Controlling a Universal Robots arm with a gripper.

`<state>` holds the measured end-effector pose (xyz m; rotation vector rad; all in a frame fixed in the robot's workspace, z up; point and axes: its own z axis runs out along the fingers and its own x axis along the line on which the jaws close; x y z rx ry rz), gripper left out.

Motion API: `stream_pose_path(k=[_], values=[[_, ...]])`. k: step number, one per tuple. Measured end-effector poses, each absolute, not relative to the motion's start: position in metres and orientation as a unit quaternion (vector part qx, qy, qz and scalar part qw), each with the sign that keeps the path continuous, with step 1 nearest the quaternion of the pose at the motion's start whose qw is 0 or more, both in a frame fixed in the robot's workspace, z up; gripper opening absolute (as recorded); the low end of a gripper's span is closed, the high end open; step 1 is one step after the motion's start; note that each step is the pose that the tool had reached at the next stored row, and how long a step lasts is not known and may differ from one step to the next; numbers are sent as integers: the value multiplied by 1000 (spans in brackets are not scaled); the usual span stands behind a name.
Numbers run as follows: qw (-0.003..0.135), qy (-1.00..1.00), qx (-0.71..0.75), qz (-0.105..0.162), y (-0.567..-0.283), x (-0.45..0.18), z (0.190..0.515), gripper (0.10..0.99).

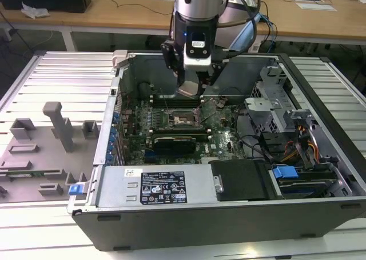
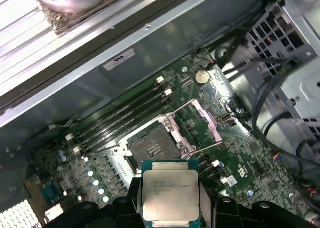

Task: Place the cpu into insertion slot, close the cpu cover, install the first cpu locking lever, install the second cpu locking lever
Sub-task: 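Place the cpu into insertion slot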

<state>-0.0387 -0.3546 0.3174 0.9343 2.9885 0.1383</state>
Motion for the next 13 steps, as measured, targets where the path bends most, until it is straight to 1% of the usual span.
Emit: stream_pose_path(k=[13], values=[[11, 891, 452, 43, -355, -39, 306, 541]])
